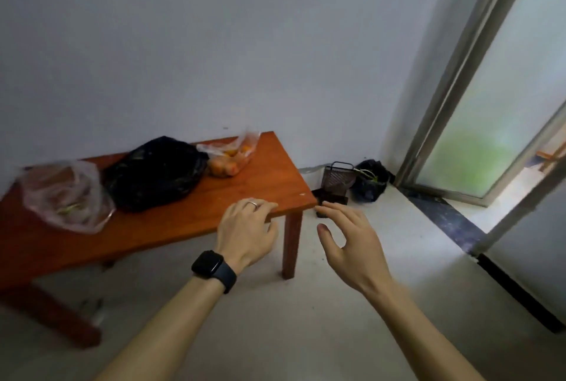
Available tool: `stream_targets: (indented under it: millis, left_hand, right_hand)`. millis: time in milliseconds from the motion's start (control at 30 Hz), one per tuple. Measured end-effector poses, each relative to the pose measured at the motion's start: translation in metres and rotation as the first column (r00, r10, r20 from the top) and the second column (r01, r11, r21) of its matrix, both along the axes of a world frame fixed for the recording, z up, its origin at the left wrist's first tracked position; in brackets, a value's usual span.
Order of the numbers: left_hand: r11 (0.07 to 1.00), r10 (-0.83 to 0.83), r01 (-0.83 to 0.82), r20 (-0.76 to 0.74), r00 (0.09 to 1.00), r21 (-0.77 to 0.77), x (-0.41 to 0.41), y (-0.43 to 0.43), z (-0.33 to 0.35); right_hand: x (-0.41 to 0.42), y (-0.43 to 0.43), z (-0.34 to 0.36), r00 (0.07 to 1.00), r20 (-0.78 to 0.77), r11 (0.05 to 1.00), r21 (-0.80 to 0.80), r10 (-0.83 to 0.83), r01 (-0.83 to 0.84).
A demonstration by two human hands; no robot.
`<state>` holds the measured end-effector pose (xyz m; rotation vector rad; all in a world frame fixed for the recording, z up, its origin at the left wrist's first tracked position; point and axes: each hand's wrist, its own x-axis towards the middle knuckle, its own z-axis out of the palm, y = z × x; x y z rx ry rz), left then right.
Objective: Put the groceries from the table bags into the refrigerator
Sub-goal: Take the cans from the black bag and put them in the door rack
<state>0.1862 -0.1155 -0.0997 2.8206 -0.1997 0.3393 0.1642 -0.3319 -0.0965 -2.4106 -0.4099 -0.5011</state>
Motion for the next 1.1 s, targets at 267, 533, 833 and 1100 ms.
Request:
stream_targets:
  millis: [267, 533, 833, 1100]
  left_hand:
    - [0.960, 0.280, -0.280, -0.079, 0.957, 0.020, -0.016, 0.160, -0.031]
    - [0.931, 0.364, -0.356, -0.143, 0.920, 0.079, 0.040, 0.276, -0.059]
    - [0.918, 0.396, -0.373, -0.265, 0.879, 0.135, 0.134, 0.394, -0.085]
    - [0.939, 0.340, -0.297, -0.347, 0.874, 0.174, 0.194, 0.454, -0.116]
  right_hand:
    - [0.043, 0.141, -0.030, 0.967, -0.107, 0.969, -0.066, 0.232, -0.240]
    - [0.129, 0.253, -0.073, 0.920, -0.164, 0.930, -0.037, 0.356, -0.366]
    - [0.235, 0.361, -0.113, 0.876, -0.270, 0.911, 0.011, 0.401, -0.413]
    - [0.292, 0.429, -0.140, 0.839, -0.397, 0.904, -0.051, 0.372, -0.425]
